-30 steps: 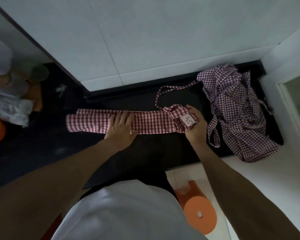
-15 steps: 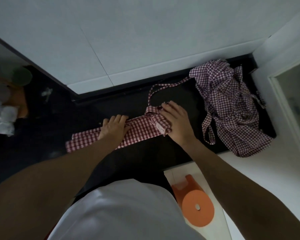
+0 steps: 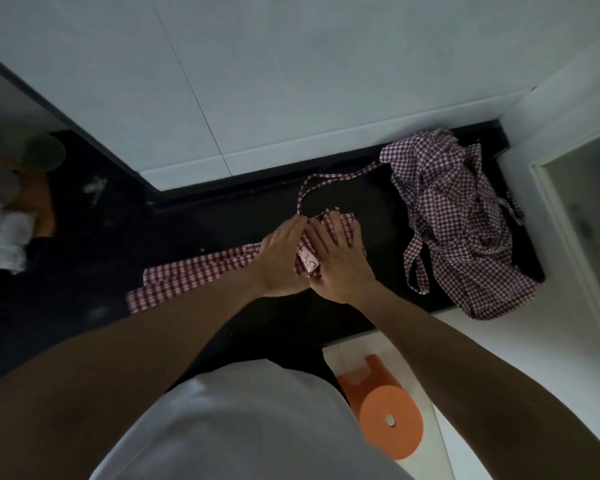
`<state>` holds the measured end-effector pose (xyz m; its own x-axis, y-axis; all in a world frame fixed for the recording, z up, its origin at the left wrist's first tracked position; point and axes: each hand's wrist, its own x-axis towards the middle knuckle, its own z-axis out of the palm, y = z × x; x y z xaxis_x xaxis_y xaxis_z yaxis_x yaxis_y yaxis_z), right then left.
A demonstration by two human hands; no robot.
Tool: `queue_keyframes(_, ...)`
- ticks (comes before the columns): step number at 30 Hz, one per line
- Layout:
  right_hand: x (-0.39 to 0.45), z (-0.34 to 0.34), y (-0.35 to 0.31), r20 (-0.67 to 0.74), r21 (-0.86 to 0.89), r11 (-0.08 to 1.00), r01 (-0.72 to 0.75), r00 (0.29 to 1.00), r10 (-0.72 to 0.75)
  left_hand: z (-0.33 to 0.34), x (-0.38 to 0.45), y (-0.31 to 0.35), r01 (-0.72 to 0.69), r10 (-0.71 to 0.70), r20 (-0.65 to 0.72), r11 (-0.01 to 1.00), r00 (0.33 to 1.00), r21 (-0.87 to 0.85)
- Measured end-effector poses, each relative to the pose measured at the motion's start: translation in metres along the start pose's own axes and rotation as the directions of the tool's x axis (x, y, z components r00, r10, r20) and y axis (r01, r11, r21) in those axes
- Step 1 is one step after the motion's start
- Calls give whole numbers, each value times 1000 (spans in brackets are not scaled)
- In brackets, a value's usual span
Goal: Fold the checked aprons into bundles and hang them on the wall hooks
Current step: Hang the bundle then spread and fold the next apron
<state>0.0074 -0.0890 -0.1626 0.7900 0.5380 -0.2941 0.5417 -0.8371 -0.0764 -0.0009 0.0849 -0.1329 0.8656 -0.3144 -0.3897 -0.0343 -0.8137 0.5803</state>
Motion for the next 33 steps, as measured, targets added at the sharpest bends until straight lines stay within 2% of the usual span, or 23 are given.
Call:
queue_keyframes(3, 1, -8, 2, 119, 1, 1000, 7, 993, -7, 3, 13, 9, 50, -52, 22, 993, 998, 107)
queue_keyframes(5, 2, -8, 5, 149, 25, 1000, -6, 989, 2, 0, 20, 13, 134, -132, -24, 964, 991, 231)
queue_keyframes(7, 3, -4, 7, 158, 82, 996, -36, 987, 23, -2, 26, 19, 153, -152, -31, 925, 988, 347)
queue_keyframes(9, 5, -1, 7, 167, 120, 991, -54, 985, 33, 2, 28, 25, 175, -171, -46, 909, 984, 377)
queue_keyframes(13, 4, -4, 14, 119, 254, 964, -81, 992, 52, 17, 23, 34, 213, -177, -143, 931, 974, 296)
queue_keyframes(18, 1, -14, 21, 101, 432, 896, -100, 993, 62, 38, 6, 26, 257, -254, -71, 965, 965, 41)
queue_keyframes(20, -5, -22, 23, 98, 566, 786, -247, 968, 232, 37, 2, 25, 269, -274, -90, 961, 957, -72)
queue_keyframes(21, -7, -24, 25, 106, 653, 672, -349, 921, 375, 35, 1, 25, 277, -290, -101, 953, 952, -122)
queue_keyframes(23, -8, -23, 26, 242, 801, 318, -506, 761, 601, 30, -1, 20, 298, -318, -139, 943, 938, -151)
queue_keyframes(24, -9, -22, 25, 339, 826, 165, -539, 708, 619, 30, -3, 16, 300, -321, -169, 944, 932, -136)
queue_keyframes(26, -8, -21, 21, 486, 825, -28, -564, 684, 544, 30, -5, 14, 328, -329, -252, 943, 910, -48)
queue_keyframes(27, -8, -22, 18, 511, 829, -80, -554, 691, 512, 30, -4, 15, 356, -347, -264, 934, 900, -15)
queue_keyframes(29, -6, -26, 10, 473, 865, -116, -489, 715, 515, 27, 2, 17, 410, -409, -233, 911, 882, -46)
queue_keyframes(33, -9, -42, -8, 405, 913, -200, -356, 733, 546, 17, 12, 25, 323, -339, -95, 934, 936, -150)
